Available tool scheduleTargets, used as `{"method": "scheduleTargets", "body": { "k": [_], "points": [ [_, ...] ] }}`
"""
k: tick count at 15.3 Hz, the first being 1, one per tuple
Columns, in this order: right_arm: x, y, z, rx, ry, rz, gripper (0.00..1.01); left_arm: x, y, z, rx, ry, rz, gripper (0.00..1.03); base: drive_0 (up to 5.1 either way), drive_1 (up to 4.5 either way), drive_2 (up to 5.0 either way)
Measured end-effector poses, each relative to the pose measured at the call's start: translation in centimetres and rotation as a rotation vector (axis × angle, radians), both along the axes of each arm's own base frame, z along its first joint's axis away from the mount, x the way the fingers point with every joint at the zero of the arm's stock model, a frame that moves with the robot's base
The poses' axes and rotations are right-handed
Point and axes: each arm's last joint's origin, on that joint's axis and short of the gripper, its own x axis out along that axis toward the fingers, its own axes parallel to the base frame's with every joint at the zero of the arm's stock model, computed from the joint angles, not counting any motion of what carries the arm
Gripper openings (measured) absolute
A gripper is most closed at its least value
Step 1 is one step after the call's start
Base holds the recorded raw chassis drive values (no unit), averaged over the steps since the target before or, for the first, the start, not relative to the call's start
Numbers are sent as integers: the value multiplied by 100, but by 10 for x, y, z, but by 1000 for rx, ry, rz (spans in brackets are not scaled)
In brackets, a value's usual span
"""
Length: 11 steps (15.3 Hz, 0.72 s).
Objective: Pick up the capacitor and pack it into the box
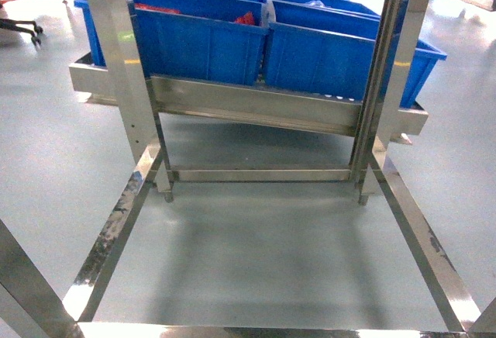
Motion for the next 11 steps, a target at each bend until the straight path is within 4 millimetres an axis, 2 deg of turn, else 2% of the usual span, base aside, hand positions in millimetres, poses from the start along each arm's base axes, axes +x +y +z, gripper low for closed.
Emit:
{"method": "scheduleTargets", "body": {
  "k": [11],
  "points": [
    [0,0,0,0,2,0,98,0,0,0,0,3,0,98,0,0,0]
  ]
}}
